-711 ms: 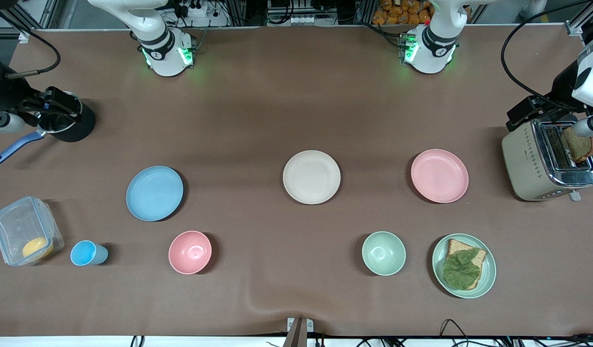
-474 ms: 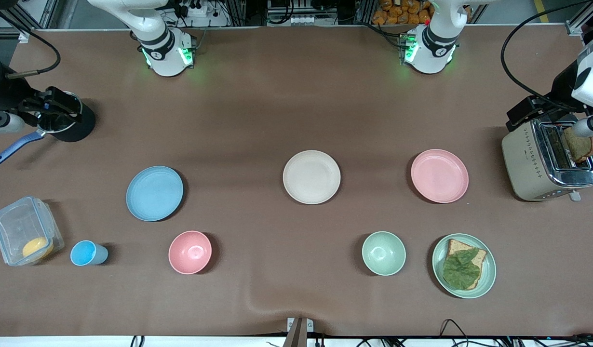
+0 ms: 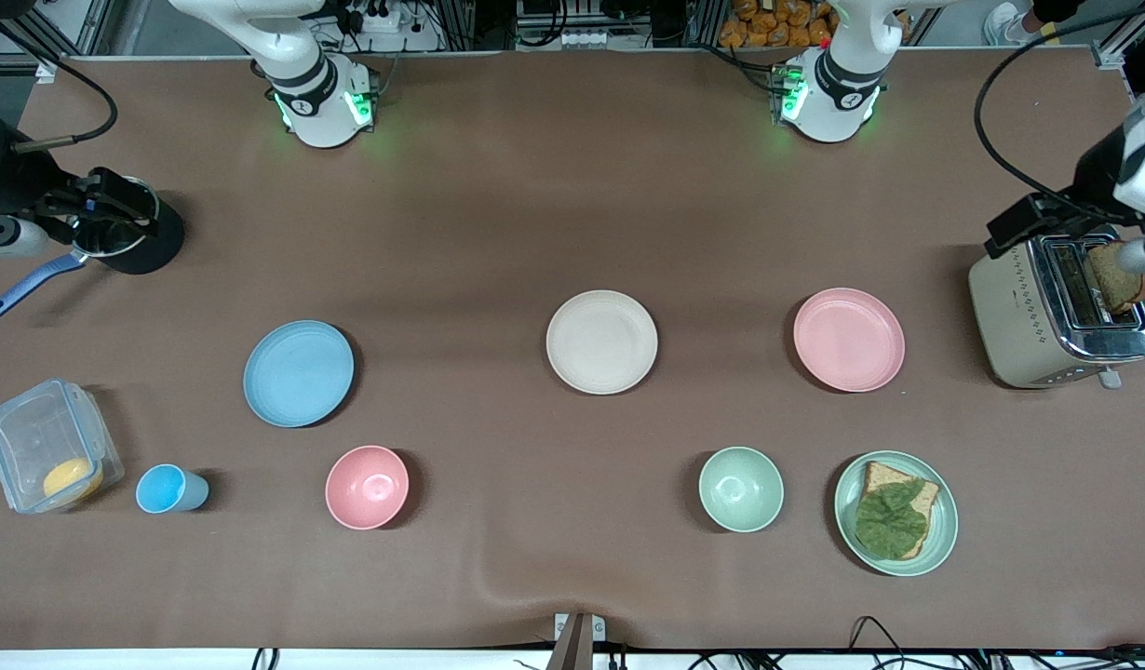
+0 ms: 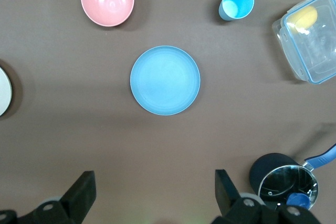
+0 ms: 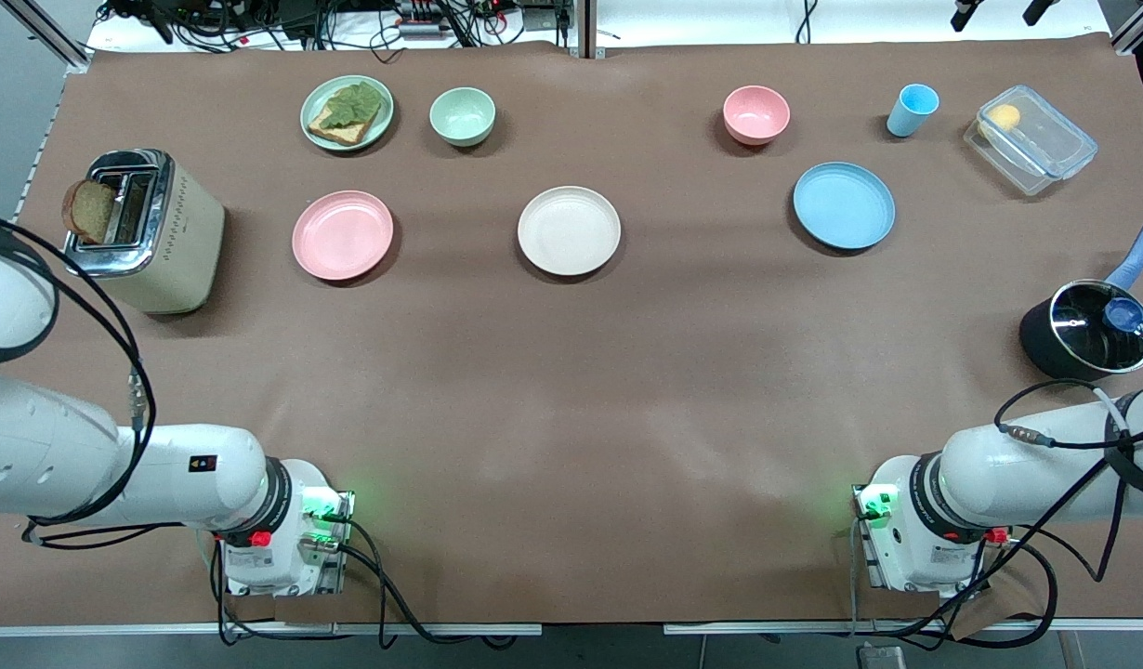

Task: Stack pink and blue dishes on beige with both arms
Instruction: 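Reach the right gripper down to the rim of the light blue plate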

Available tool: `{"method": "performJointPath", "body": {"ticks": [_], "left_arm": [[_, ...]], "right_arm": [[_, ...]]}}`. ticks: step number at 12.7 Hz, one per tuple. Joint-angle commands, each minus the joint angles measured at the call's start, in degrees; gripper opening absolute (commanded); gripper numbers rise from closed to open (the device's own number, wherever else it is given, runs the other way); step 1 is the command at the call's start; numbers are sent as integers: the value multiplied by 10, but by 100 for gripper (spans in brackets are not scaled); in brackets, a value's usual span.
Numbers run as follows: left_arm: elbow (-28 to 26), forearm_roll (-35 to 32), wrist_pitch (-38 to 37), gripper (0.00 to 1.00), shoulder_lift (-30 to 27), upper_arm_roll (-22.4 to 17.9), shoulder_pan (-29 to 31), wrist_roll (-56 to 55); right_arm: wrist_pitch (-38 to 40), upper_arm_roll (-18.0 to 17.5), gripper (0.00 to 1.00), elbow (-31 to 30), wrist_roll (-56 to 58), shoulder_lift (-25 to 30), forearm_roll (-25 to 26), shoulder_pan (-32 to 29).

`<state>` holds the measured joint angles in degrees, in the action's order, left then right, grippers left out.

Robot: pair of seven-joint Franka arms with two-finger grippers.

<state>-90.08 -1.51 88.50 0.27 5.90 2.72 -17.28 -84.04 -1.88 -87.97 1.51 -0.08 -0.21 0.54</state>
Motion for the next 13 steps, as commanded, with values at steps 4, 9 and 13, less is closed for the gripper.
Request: {"method": "performJointPath", "body": {"ticks": [4, 9, 13], "left_arm": [[-21, -9, -17, 100, 16, 2, 9, 1], [-58, -2, 0, 100, 29, 2, 30, -3], [-77, -2, 22, 100, 31, 4, 30, -6]], "right_arm": [[-45, -1, 100, -82, -2, -29, -20, 17], [-149, 1, 100, -114, -2, -121, -19, 11], [-224, 0, 100, -115, 1, -228, -19, -61]]}}
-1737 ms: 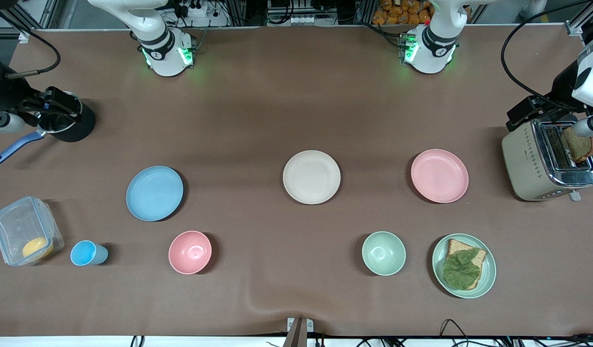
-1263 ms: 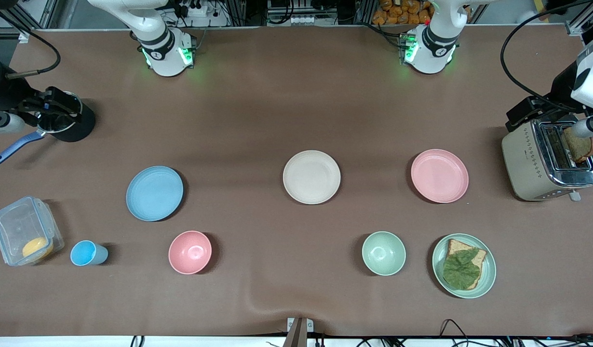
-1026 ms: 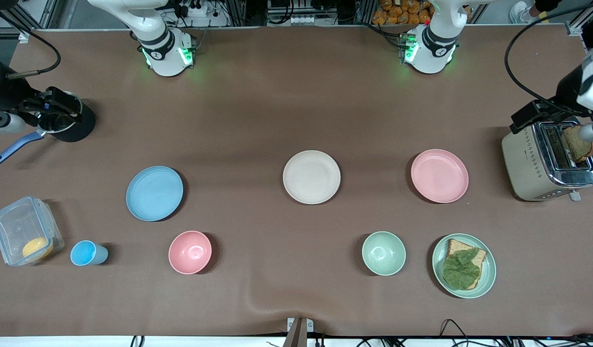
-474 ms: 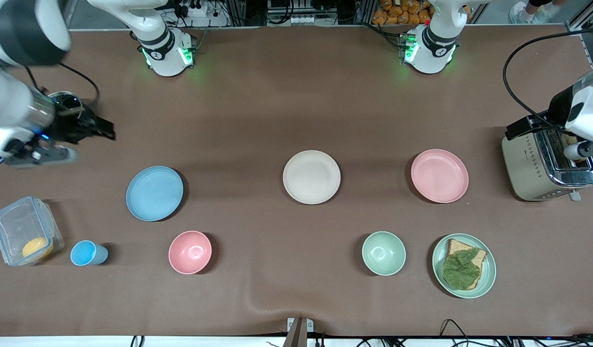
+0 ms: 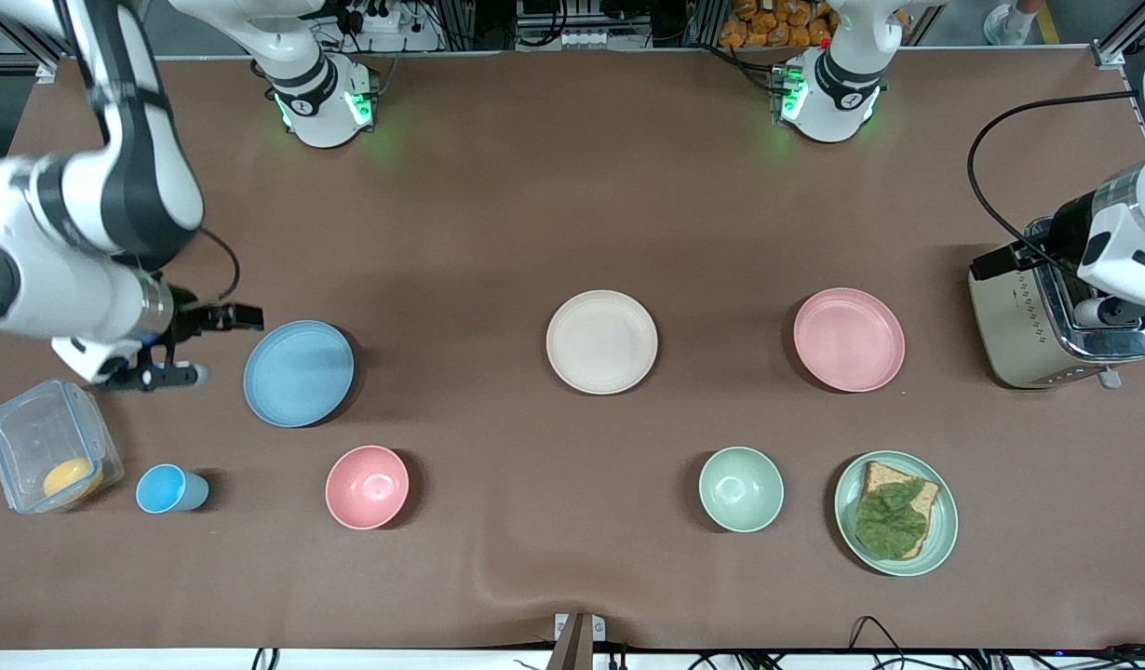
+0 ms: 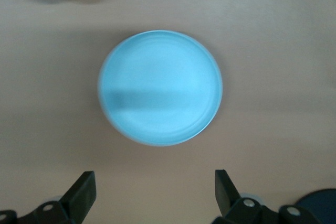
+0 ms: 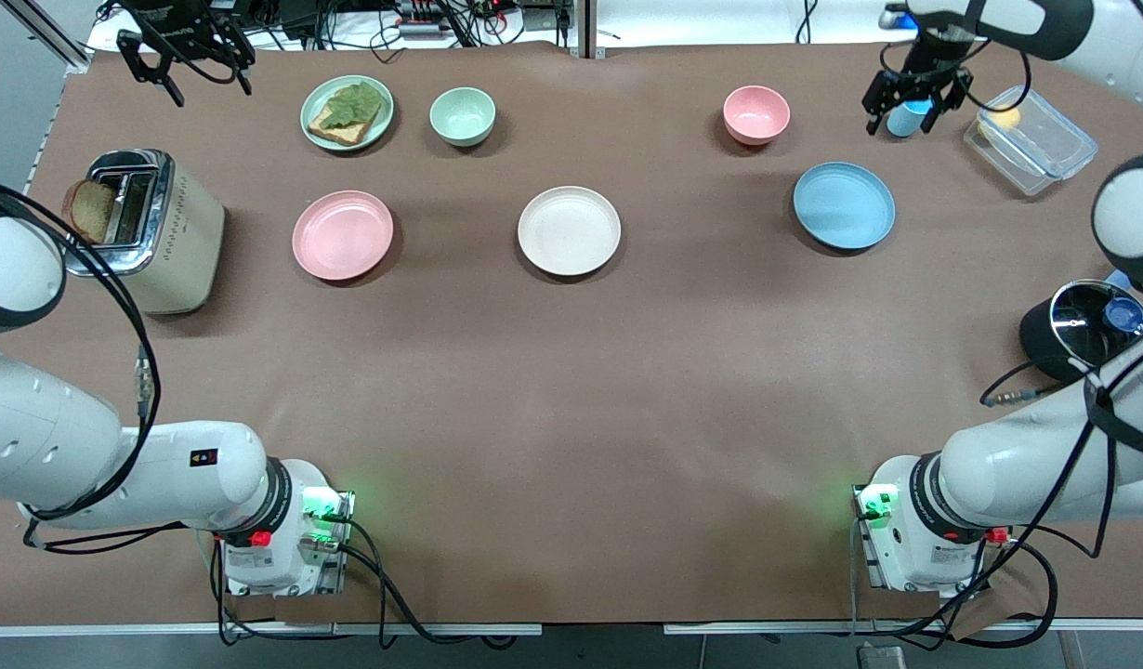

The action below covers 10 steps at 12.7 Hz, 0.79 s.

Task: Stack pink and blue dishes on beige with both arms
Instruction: 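Reach the right gripper down to the rim of the light blue plate, then grasp the blue plate with the right gripper while the left gripper reaches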

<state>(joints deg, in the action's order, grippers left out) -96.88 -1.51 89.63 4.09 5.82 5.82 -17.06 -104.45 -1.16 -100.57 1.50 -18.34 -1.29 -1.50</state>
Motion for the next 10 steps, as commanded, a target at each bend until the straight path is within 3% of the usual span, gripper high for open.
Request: {"method": "performJointPath", "body": {"ticks": [1, 10], "left_arm": [[-10, -2, 15, 100, -5, 6, -4, -16], [7, -7, 15, 100, -8, 25, 1, -39]], "right_arm": [[-29, -7, 100, 10, 3, -59, -9, -50], [-98, -7, 100, 7, 44, -181, -9, -78]]}}
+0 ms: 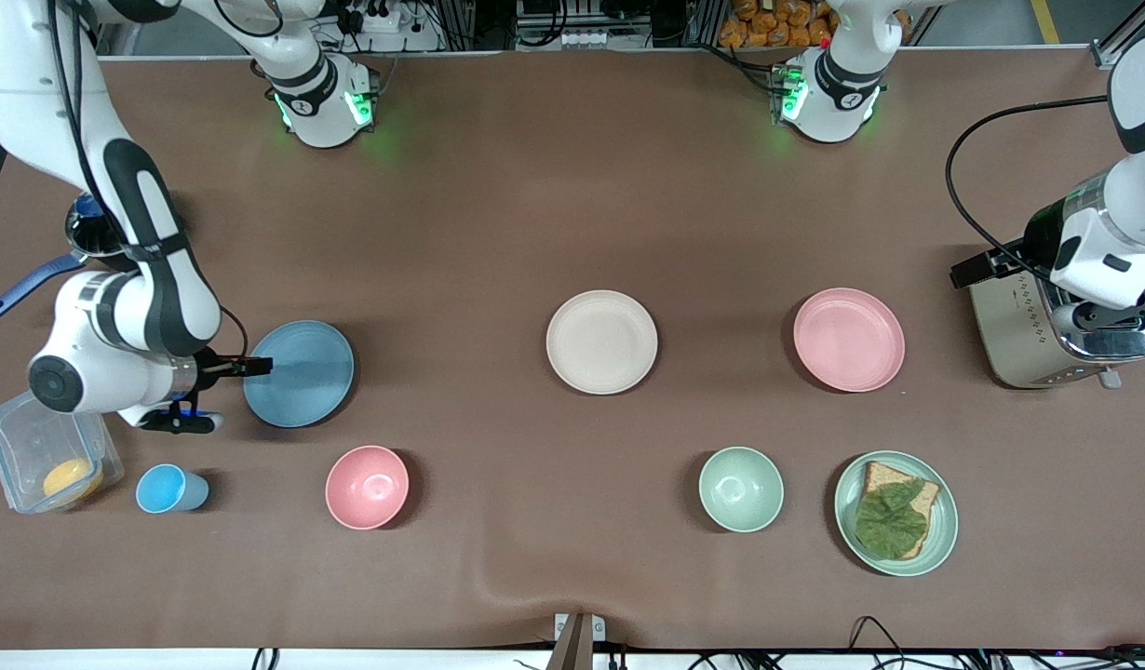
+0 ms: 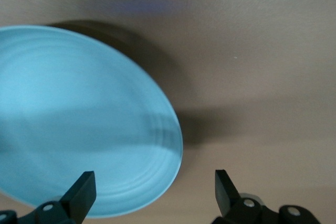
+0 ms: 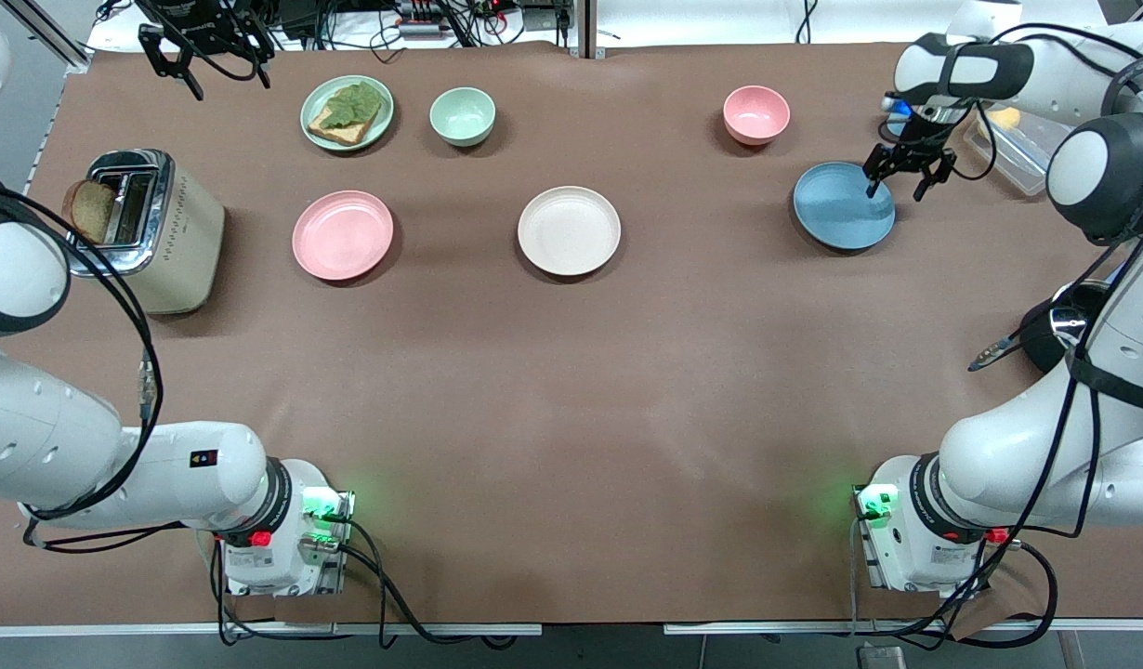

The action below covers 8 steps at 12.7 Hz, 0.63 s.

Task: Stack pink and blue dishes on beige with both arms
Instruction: 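Grasp the blue plate with the right gripper while the left gripper reaches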

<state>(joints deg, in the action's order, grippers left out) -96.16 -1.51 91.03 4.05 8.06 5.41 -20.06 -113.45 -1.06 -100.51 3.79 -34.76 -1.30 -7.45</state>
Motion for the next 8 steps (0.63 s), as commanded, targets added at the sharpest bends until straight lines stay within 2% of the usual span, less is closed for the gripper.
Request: {"method": "performJointPath", "body": {"ticks": [1, 3, 4, 6, 7, 8], "left_arm": [[0, -6, 1, 100, -8, 3, 5, -9], [0, -4, 1, 100, -7, 3, 4, -9], [2, -5, 3, 100, -7, 3, 5, -8], [9, -2, 3, 100, -6, 3, 5, -6], [9, -2, 3, 100, -6, 3, 6, -4], [9, -2, 3, 100, -6, 2, 6, -4]], "right_arm": [[-15, -8, 100, 6, 22, -23, -9, -22], [-27, -9, 100, 1, 22, -32, -10, -21], [-51, -9, 85, -17, 22, -32, -11, -21], [-116, -10, 9, -53, 22, -30, -11, -19], [-121, -11, 0, -55, 22, -30, -11, -19], [-120, -11, 0, -55, 23, -28, -11, -18]]}}
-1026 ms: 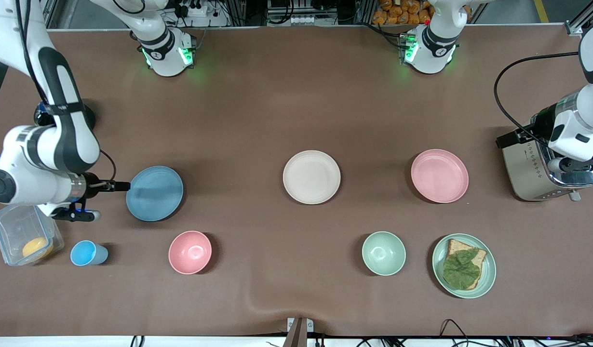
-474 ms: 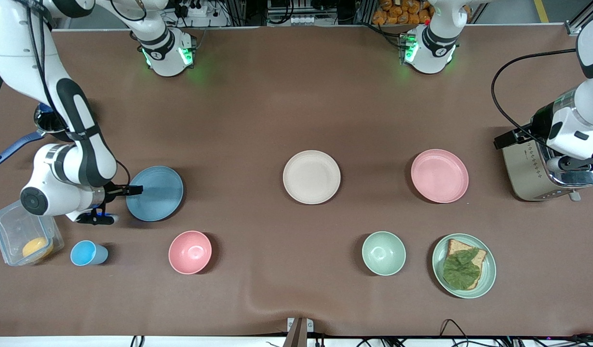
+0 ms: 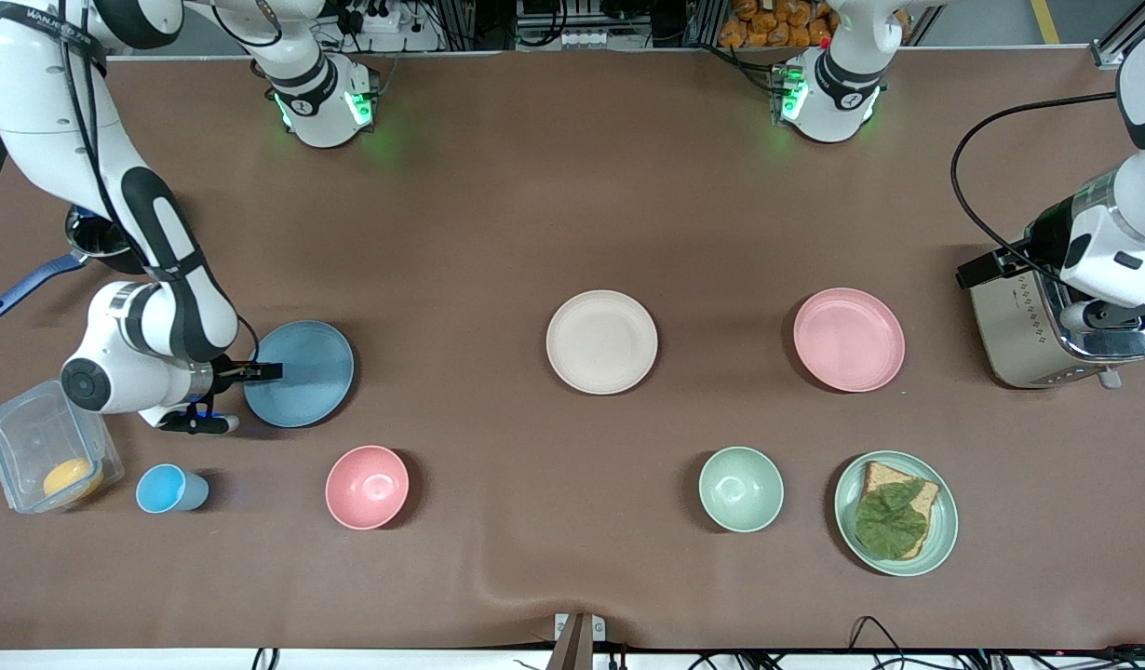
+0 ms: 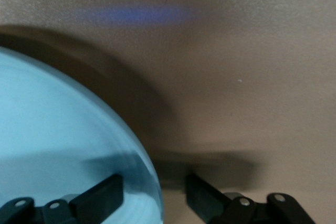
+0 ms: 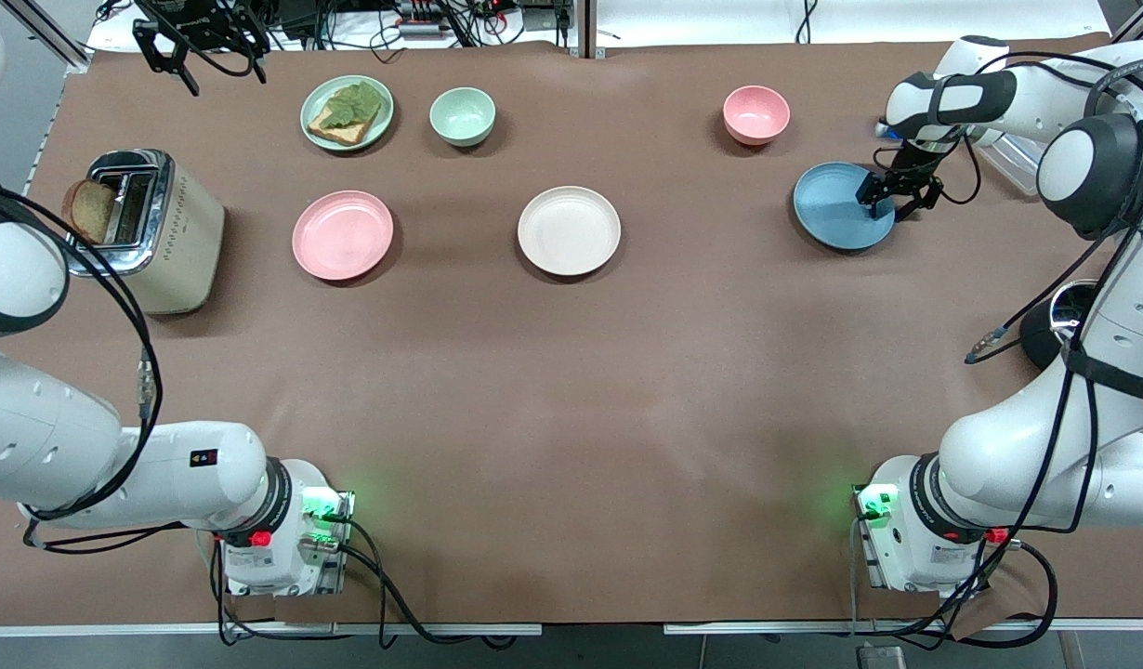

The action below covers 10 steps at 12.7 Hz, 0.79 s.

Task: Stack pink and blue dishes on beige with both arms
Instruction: 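Grasp the blue plate with the right gripper while the left gripper reaches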

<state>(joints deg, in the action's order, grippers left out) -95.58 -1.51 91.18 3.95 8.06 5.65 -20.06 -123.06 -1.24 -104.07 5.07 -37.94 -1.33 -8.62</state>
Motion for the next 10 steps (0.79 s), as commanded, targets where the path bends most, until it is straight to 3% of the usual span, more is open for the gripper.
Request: {"method": "performJointPath", "body": {"ticks": [1, 4, 10], "left_arm": [[3, -2, 1, 100, -4, 2, 3, -6], [3, -2, 1, 100, -4, 3, 3, -4], [0, -3, 2, 100, 1, 2, 2, -3]], "right_arm": [[-20, -9, 0, -18, 24, 8, -10, -5], [-9, -9, 0, -14, 66, 40, -10, -7], [174, -25, 0, 82, 61, 80, -17, 0]]}}
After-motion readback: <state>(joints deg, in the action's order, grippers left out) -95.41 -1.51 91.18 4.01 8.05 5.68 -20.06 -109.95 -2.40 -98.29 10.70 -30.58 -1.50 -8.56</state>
